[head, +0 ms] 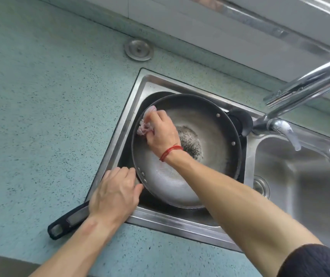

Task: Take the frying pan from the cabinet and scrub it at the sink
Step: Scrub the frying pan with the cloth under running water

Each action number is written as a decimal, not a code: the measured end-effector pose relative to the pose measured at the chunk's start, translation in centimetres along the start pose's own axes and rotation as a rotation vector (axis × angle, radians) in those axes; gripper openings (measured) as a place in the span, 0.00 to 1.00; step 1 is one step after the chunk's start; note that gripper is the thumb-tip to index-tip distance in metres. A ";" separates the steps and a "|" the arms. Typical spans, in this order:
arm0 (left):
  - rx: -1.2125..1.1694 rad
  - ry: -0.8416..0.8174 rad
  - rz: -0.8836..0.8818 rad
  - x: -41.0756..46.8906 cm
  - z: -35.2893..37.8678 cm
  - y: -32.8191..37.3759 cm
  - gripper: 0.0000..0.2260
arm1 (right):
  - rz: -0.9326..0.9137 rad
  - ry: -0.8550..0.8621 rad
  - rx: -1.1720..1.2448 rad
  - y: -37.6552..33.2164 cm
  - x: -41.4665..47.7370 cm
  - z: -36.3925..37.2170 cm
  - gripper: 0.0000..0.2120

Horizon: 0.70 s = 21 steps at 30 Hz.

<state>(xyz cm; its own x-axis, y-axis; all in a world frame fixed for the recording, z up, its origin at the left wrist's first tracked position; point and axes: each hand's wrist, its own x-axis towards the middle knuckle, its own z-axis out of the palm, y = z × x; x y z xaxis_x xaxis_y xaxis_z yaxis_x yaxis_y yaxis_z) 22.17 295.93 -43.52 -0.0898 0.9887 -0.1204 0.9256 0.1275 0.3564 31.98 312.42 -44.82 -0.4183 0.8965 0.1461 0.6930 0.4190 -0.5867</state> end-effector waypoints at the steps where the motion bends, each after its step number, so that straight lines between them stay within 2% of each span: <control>1: 0.001 0.009 0.003 -0.1 0.0 0.0 0.10 | -0.108 -0.011 -0.121 0.5 0.9 -0.8 0.10; 4: 0.003 0.037 0.010 -0.1 0.2 -0.1 0.09 | -0.347 -0.055 -0.414 3.3 3.6 -2.5 0.13; 6: 0.011 0.046 0.023 -0.1 0.1 0.0 0.08 | -0.397 -0.037 -0.507 4.8 4.6 -4.3 0.06; 7: 0.016 0.047 0.029 -0.1 0.0 0.0 0.08 | -0.400 -0.031 -0.570 5.7 4.9 -5.2 0.07; 9: 0.023 0.045 0.033 -0.1 -0.1 0.1 0.09 | -0.394 -0.107 -0.744 7.5 4.8 -7.0 0.15; 11: 0.028 0.039 0.028 -0.2 -0.2 0.2 0.08 | -0.404 -0.142 -0.903 9.2 3.8 -8.6 0.16; 14: 0.034 0.041 0.020 -0.3 -0.2 0.3 0.08 | -0.301 -0.199 -1.015 11.8 1.5 -10.3 0.06; 17: 0.016 0.043 0.016 -0.2 -0.2 0.3 0.09 | -0.190 -0.324 -1.126 12.0 -1.8 -12.2 0.10; 21: 0.033 0.023 0.006 -0.2 0.0 0.2 0.07 | -0.038 -0.664 -1.106 9.5 -6.9 -12.9 0.18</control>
<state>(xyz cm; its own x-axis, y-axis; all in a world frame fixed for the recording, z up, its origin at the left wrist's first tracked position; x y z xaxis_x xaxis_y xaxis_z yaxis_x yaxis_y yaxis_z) 22.38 295.75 -43.39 -0.0927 0.9910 -0.0969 0.9378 0.1196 0.3258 49.01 312.10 -41.07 -0.4380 0.7719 -0.4608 0.6561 0.6249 0.4231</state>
